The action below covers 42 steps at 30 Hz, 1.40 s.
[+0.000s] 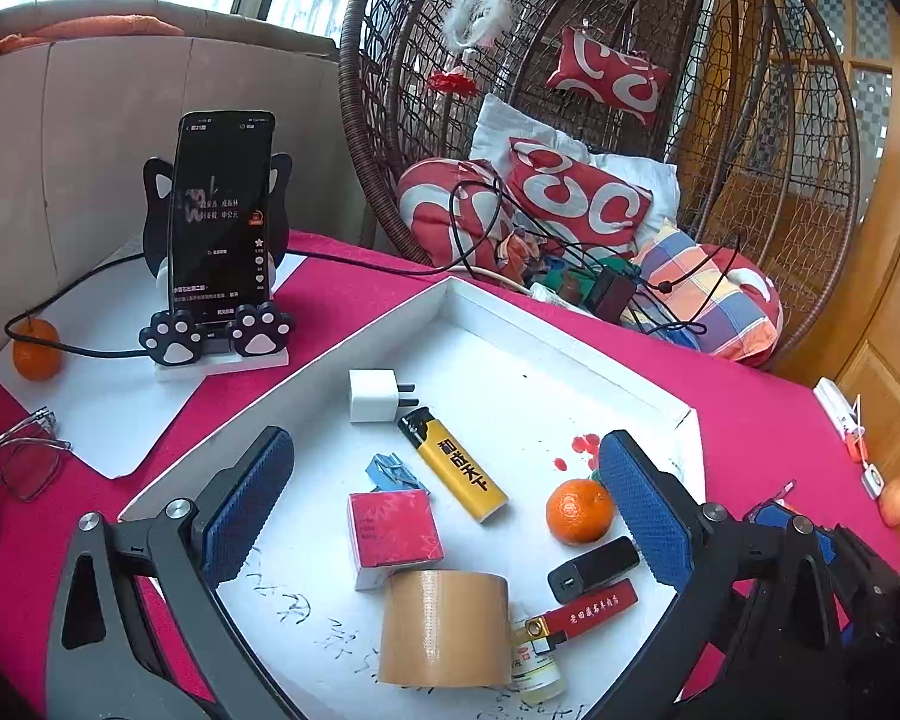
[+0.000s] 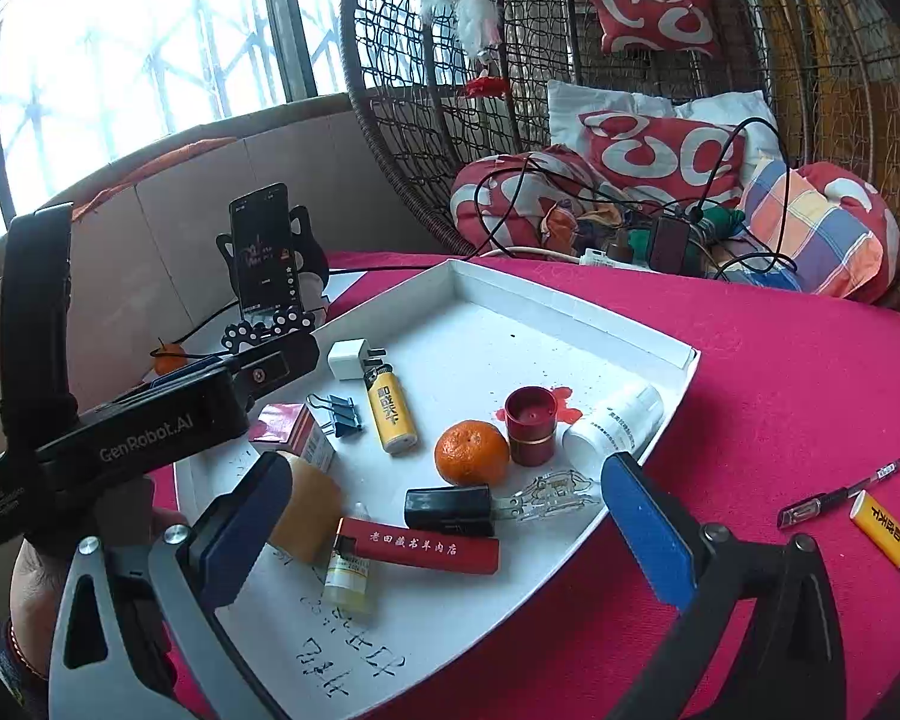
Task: Organize rigid objects
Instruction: 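Release the clip and charger into the tray and open both tools, then grasp the black pen with the left tool while the right grasps the yellow lighter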
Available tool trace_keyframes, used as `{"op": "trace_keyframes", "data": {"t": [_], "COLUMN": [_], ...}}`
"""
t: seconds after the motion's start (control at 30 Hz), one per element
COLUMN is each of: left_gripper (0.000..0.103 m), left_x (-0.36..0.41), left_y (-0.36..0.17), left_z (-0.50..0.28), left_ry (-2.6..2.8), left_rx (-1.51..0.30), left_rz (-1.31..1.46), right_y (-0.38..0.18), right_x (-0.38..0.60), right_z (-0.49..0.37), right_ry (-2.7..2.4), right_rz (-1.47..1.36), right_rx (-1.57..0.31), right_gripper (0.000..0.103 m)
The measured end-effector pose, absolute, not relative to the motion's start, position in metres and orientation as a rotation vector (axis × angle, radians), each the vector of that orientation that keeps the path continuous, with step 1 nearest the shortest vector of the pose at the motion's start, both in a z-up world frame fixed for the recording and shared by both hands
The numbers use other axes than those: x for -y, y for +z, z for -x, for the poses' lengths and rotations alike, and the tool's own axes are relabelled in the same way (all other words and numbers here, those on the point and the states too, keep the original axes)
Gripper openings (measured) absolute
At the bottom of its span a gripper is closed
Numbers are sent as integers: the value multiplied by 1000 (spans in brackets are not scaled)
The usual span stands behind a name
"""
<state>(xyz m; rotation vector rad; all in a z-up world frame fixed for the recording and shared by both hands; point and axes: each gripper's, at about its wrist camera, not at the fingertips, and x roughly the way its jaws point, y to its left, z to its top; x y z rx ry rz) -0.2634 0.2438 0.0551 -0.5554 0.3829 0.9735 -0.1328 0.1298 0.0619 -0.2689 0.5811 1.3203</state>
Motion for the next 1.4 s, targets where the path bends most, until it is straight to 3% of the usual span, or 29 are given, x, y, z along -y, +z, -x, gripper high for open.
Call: {"op": "trace_keyframes", "data": {"t": [0.43,0.77,0.9,0.97,1.03,1.07,1.13,1.27,1.4], "left_gripper": [102,102,102,102,101,95,89,59,53], "left_x": [-190,-139,-138,-140,-138,-137,-137,-147,-149], "left_y": [75,69,63,58,50,45,34,13,4], "left_z": [210,132,89,63,40,29,5,-40,-73], "left_ry": [734,510,426,419,407,390,355,301,300], "left_rx": [-386,-532,-626,-691,-740,-764,-818,-898,-944], "left_rz": [423,271,273,238,193,171,147,168,139], "right_y": [57,29,12,15,18,18,17,15,12], "right_x": [-67,-37,-55,-52,-43,-33,-9,46,77], "right_z": [45,-50,-56,-57,-55,-55,-52,-56,-75], "right_ry": [1098,972,1028,1037,1059,1064,1052,970,999], "right_rz": [291,458,529,536,538,525,496,446,272], "right_rx": [-490,-635,-713,-714,-737,-752,-777,-777,-815], "right_gripper": [103,102,78,58,27,23,23,23,23]}}
